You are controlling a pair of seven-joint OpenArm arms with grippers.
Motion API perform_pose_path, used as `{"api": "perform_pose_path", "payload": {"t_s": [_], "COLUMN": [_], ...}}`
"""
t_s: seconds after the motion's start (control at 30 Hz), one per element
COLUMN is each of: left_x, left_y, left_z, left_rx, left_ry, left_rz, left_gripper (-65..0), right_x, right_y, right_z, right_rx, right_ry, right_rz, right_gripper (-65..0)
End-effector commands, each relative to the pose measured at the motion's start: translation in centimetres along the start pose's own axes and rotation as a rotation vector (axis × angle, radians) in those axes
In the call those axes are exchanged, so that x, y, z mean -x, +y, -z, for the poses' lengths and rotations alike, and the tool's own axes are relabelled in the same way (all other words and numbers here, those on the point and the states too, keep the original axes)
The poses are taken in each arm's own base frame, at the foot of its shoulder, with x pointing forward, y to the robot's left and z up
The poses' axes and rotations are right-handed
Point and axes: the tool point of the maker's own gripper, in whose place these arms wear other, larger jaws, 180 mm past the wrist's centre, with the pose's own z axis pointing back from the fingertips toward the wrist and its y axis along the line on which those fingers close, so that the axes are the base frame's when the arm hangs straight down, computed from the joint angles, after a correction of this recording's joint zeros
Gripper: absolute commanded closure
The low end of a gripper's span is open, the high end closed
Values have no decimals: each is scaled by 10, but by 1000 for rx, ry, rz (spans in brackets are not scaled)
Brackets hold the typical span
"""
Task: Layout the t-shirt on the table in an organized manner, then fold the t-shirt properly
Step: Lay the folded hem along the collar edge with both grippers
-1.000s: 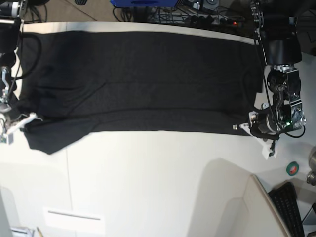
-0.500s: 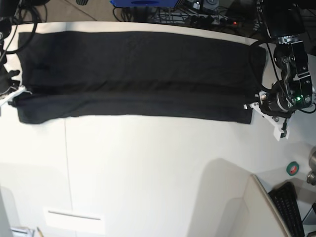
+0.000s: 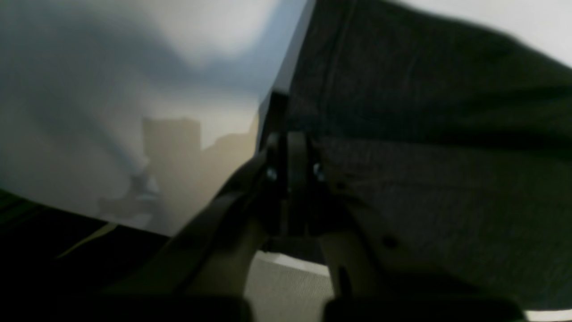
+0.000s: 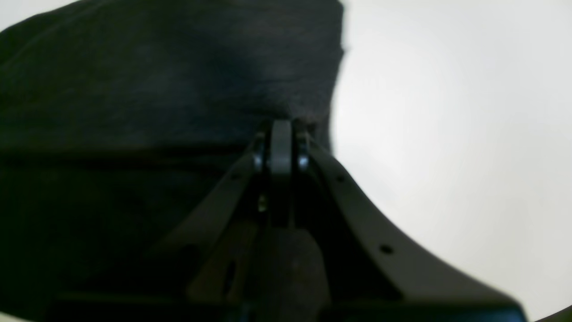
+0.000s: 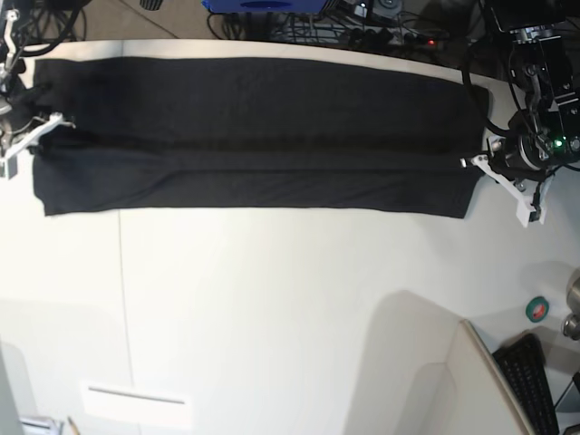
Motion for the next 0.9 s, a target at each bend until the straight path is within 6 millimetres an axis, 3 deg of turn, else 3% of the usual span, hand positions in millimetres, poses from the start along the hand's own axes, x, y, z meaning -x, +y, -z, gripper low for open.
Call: {"api": "perform_pose_path", "payload": {"t_s": [0.0, 0.4, 0.7, 0.87], "left_x": [-8, 4, 13, 18], "left_y": [6, 10, 18, 17], "left_z": [-5, -4, -4, -3], "left_rx": [-18, -33, -49, -49], "left_ry": [-30, -5, 21, 33], "left_rz": [8, 13, 30, 34], "left_gripper": [0, 0, 0, 0], "right_x": [-10, 20, 54, 56], "right_y": [-6, 3, -4, -4], "right_z": [-5, -22, -9, -8], "right_rx": [13, 1, 9, 8], "right_ry": [-36, 13, 105, 111], "right_rz": [-15, -24, 27, 31], "right_gripper": [0, 0, 0, 0]}}
